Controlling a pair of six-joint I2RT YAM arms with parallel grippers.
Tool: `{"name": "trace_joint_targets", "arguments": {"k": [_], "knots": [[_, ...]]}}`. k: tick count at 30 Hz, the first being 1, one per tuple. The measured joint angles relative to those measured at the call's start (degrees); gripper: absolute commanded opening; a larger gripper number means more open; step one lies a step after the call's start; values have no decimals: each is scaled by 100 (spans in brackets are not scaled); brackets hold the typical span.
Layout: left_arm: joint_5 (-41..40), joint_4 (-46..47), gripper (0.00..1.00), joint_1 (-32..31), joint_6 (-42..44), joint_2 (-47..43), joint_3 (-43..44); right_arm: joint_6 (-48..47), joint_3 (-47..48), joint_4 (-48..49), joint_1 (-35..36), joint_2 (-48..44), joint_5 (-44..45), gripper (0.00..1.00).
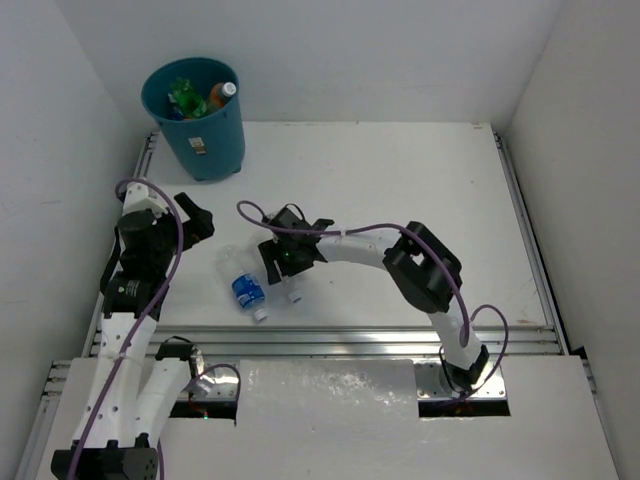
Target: Put the plastic bottles in the bin
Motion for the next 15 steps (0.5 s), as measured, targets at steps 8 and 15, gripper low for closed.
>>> {"name": "trace_joint_targets", "arguments": {"k": [8,15], "knots": [[262,72,100,0,13,94,0,68,-393,-310,42,-337,1377,17],[1587,267,100,-175,-114,551,0,-173,-2949,522,-168,-2590,1213,20]]}}
